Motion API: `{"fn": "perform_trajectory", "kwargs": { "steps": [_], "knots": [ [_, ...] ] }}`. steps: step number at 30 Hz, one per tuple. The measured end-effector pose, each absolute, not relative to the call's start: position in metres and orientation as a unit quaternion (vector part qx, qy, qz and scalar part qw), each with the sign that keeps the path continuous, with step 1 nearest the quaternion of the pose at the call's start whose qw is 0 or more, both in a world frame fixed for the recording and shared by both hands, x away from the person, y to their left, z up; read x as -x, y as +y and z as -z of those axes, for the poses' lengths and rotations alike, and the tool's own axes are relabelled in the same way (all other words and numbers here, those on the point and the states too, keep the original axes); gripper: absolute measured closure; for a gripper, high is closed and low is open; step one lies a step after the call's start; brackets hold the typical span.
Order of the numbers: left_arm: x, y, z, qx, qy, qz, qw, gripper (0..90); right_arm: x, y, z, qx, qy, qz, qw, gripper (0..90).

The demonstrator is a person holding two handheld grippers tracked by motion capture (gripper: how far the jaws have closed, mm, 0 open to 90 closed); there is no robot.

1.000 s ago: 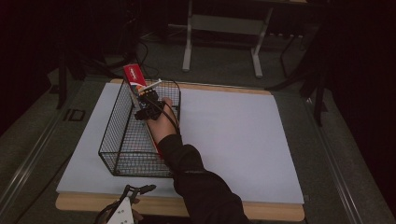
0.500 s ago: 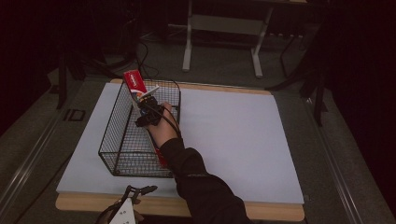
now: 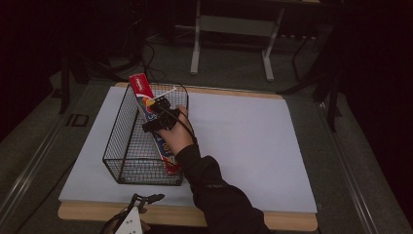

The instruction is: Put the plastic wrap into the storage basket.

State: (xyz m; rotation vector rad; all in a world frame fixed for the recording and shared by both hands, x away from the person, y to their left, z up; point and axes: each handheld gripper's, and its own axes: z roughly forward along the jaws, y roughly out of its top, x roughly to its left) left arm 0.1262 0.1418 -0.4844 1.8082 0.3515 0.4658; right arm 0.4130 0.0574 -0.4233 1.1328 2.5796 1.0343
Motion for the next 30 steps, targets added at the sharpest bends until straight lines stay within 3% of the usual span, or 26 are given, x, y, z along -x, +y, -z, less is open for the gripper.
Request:
{"fn": "perform_trajectory", "kwargs": {
  "steps": [2,15,30],
  "knots": [
    [-0.127,0.142,0.484,-0.774,0.152,-0.200,0.581,0.1,-0.411,0.053,0.420,-0.363,0.861,-0.350,0.067,14.7],
    [-0.129,0.140,0.486,-0.779,0.154,-0.198,0.575,0.1,-0.400,0.010,0.407,-0.340,0.855,-0.386,0.074,15.0],
    [-0.132,0.138,0.488,-0.781,0.159,-0.198,0.570,0.1,-0.383,-0.067,0.410,-0.334,0.845,-0.406,0.101,13.8]
  ]
}}
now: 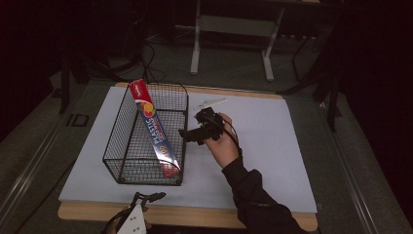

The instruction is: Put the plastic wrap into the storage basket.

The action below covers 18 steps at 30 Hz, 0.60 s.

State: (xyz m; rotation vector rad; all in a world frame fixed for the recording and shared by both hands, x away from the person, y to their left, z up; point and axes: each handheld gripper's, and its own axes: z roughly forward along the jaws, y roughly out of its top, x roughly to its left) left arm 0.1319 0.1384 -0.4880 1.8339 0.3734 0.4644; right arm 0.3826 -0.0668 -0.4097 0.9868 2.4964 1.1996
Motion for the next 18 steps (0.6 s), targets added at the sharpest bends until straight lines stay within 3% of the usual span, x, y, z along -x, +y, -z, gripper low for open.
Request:
{"fn": "perform_trajectory", "kwargs": {
  "steps": [18],
  "knots": [
    [-0.132,0.139,0.489,-0.782,0.159,-0.201,0.568,0.1,-0.360,-0.135,0.432,-0.330,0.827,-0.432,0.144,14.2]
  ]
}}
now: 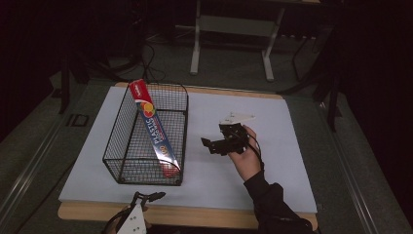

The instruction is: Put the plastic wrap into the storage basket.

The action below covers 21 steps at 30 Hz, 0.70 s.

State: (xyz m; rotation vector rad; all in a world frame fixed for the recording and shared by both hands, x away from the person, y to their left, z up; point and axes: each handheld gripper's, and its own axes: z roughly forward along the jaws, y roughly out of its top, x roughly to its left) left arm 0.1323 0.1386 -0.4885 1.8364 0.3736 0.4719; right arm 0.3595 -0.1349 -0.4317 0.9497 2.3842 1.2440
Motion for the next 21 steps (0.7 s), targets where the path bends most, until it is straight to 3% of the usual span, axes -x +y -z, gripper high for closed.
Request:
{"fn": "perform_trajectory", "kwargs": {
  "steps": [21],
  "knots": [
    [-0.132,0.138,0.489,-0.784,0.158,-0.205,0.564,0.1,-0.334,-0.185,0.483,-0.354,0.833,-0.411,0.111,14.2]
  ]
}}
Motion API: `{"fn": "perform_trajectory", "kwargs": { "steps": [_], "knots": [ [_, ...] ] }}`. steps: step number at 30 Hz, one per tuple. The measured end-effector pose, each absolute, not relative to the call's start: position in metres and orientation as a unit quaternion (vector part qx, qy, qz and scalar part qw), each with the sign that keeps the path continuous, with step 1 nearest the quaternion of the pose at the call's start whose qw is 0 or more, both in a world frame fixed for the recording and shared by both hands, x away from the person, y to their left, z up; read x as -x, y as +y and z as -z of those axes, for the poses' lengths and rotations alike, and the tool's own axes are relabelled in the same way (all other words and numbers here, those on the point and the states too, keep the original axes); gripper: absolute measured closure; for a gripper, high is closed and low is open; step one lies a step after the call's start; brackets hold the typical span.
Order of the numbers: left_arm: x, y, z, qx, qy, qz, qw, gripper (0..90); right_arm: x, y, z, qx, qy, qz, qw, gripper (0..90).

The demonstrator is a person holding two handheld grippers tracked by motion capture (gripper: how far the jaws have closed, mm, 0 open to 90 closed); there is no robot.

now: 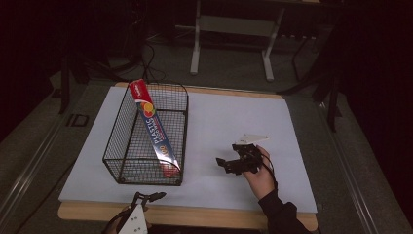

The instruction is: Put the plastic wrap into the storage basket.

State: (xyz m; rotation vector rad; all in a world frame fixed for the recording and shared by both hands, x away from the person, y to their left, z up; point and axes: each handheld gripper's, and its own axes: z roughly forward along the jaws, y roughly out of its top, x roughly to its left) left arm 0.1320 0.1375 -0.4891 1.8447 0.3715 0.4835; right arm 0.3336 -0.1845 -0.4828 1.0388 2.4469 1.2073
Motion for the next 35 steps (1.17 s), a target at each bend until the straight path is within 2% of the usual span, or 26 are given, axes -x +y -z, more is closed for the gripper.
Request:
{"fn": "perform_trajectory", "kwargs": {
  "steps": [10,21,35],
  "knots": [
    [-0.130,0.138,0.488,-0.783,0.154,-0.205,0.567,0.1,-0.325,-0.202,0.496,-0.366,0.828,-0.407,0.119,14.2],
    [-0.130,0.137,0.488,-0.785,0.151,-0.202,0.566,0.1,-0.306,-0.225,0.496,-0.360,0.821,-0.409,0.167,14.0],
    [-0.130,0.136,0.487,-0.786,0.149,-0.201,0.566,0.1,-0.314,-0.230,0.505,-0.366,0.820,-0.407,0.168,14.0]
  ]
}}
